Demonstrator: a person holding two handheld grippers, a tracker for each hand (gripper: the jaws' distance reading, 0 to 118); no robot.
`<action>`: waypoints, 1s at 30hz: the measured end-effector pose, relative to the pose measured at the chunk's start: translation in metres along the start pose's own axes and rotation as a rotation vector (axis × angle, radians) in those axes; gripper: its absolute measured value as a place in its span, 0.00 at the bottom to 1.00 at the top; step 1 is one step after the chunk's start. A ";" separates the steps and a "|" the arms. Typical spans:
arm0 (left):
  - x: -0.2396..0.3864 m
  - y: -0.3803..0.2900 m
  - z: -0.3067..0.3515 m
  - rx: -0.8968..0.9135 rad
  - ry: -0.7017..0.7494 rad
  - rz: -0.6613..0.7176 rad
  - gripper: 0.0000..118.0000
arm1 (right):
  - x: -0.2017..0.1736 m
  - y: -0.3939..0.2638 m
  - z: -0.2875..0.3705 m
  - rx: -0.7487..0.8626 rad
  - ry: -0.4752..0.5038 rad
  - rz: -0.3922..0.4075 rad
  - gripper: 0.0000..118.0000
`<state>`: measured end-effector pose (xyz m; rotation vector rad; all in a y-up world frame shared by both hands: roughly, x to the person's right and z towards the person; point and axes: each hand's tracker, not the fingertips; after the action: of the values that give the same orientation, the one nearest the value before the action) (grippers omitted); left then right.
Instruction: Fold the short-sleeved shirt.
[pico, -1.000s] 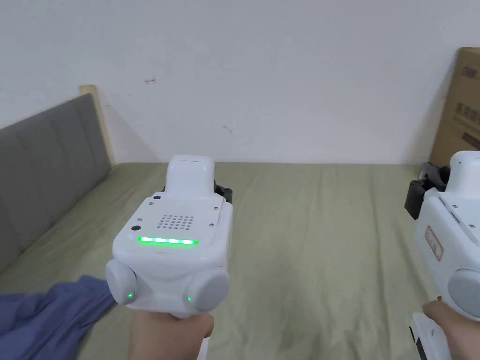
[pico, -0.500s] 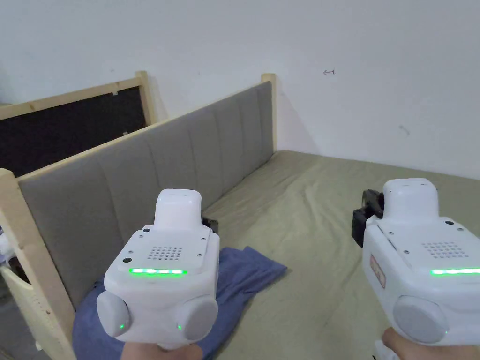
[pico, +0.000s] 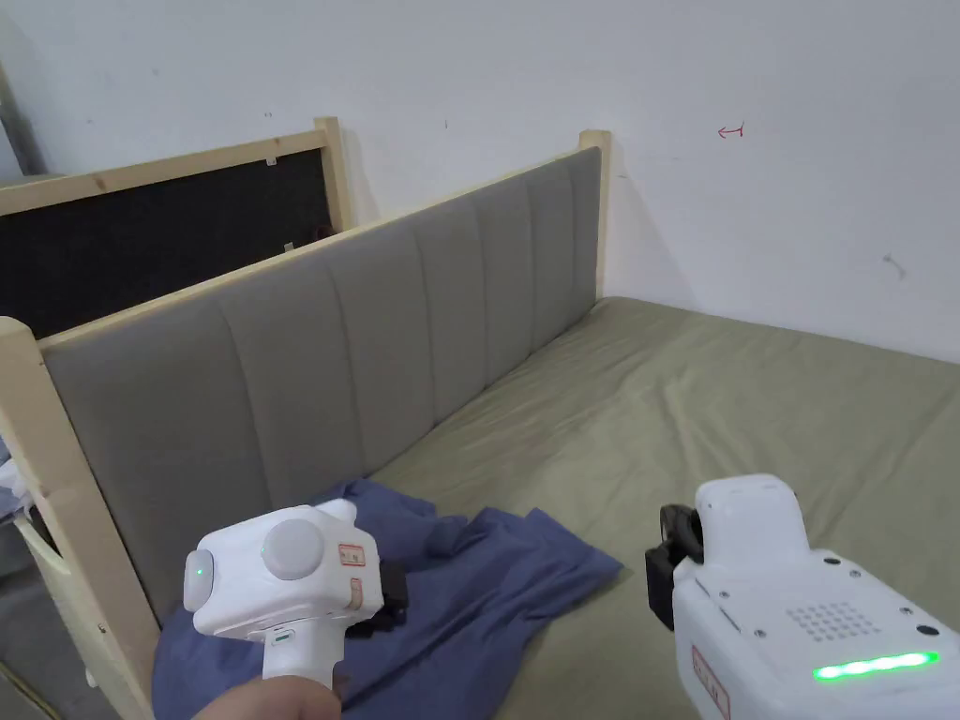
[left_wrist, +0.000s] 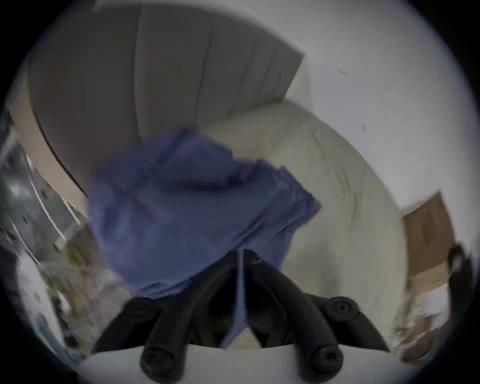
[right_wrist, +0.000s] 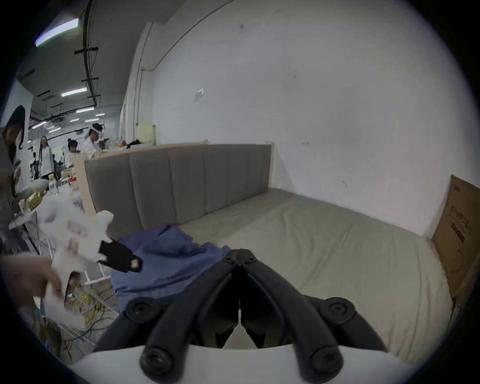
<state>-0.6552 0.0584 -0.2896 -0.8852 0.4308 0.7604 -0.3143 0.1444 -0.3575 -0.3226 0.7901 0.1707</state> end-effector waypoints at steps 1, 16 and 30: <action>-0.007 0.005 -0.014 -0.005 0.041 0.025 0.68 | 0.001 -0.005 -0.006 -0.021 0.010 0.001 0.00; 0.000 0.000 -0.151 0.043 0.336 -0.416 1.00 | 0.030 -0.056 -0.053 -0.187 0.016 0.002 0.00; 0.001 -0.021 -0.080 0.160 0.375 -0.496 0.00 | 0.052 -0.053 -0.028 -0.190 -0.005 -0.054 0.00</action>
<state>-0.6419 -0.0148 -0.3252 -0.9343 0.5638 0.0998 -0.2832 0.0869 -0.4015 -0.5218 0.7610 0.1965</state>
